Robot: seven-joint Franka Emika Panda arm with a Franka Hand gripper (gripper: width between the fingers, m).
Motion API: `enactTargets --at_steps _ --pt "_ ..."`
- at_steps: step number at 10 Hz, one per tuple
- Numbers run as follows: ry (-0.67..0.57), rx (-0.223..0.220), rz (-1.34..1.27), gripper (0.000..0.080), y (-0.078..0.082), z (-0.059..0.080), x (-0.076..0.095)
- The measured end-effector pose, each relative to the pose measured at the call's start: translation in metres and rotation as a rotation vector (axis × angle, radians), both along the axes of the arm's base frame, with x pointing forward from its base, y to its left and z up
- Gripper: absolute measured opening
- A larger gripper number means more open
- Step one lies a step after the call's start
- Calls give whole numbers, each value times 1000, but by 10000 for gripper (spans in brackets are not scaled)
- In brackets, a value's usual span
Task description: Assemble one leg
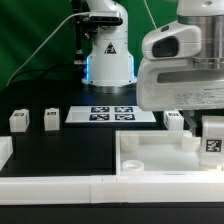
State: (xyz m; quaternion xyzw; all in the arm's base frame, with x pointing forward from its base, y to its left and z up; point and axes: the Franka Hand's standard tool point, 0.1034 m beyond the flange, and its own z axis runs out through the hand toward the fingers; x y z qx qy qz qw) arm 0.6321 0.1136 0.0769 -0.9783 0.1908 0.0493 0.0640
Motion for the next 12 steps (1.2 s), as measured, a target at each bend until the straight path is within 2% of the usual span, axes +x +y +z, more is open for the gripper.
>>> enactTargets --at_steps 1,5,6,8,9,11,12 --pt "25 20 -244 296 0 0 -2" --pt "83 5 -579 296 5 -1 -3" --pt "103 0 -731 296 6 -1 -2" --pt "128 26 -1127 296 13 -4 -5" --pt "133 62 -1243 296 15 -4 -5" --pt "130 75 -1238 296 17 -5 -4" --pt "127 73 -1189 342 19 -6 -6"
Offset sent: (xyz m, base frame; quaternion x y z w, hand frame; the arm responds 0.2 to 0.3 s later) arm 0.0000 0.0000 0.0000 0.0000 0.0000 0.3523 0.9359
